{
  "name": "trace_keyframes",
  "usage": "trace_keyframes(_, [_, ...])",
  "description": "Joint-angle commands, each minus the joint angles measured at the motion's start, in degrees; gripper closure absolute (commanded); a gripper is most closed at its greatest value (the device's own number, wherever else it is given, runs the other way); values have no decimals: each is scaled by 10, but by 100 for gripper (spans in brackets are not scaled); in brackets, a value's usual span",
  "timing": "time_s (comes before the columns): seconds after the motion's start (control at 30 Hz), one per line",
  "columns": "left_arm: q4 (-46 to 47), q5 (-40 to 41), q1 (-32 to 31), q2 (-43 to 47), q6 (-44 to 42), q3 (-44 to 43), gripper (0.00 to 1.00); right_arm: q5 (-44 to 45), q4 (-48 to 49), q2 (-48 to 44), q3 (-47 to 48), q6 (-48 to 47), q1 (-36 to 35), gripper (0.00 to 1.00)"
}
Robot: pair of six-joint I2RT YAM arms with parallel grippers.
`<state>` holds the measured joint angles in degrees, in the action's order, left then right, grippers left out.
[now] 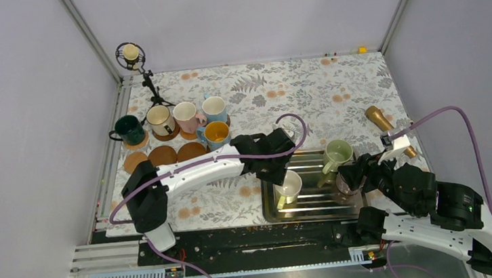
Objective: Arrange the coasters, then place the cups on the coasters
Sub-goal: Pick up the cup from the tray.
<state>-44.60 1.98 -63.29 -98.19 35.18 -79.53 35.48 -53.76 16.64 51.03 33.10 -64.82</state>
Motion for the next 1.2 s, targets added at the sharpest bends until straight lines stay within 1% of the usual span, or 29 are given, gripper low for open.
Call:
trace_keyframes(0.0, [5,13,-3,5,2,-24,71,25,5,5,-6,12,-1,40])
trace_keyframes(0.07, [5,15,-3,15,3,-24,84,22,8,7,-10,14,-2,40])
trace_keyframes(0.17, [5,16,-3,32,2,-28,99,16,15,11,-17,17,-2,40])
trace_keyframes(0.37, [-1,30,-3,77,2,-35,100,19,18,12,-20,15,-2,39])
trace_keyframes(0.43, [-4,37,-3,99,0,-40,100,20,18,12,-22,15,-1,36])
trace_keyframes(0.5, [-12,51,-2,119,-3,-48,100,21,18,11,-24,20,-1,27])
trace_keyframes(0.53, [-17,60,-2,130,-5,-54,100,22,18,10,-26,24,-1,18])
trace_keyframes(0.57, [-26,72,0,139,-7,-60,100,22,17,10,-28,26,-2,6])
trace_keyframes(0.6, [-35,85,1,150,-10,-67,100,22,18,10,-29,29,-1,1])
trace_keyframes(0.73, [-59,125,23,203,-16,-78,100,20,18,13,-36,32,-1,0])
trace_keyframes(0.83, [-61,138,62,254,-18,-70,100,19,17,14,-41,34,-1,0])
trace_keyframes(0.93, [-68,159,119,306,-21,-62,100,19,18,14,-48,36,-2,1])
trace_keyframes(1.07, [-79,174,225,363,-35,-51,100,15,18,11,-53,37,-2,0])
trace_keyframes(1.17, [-92,186,309,380,-52,-42,100,13,17,7,-55,35,-2,0])
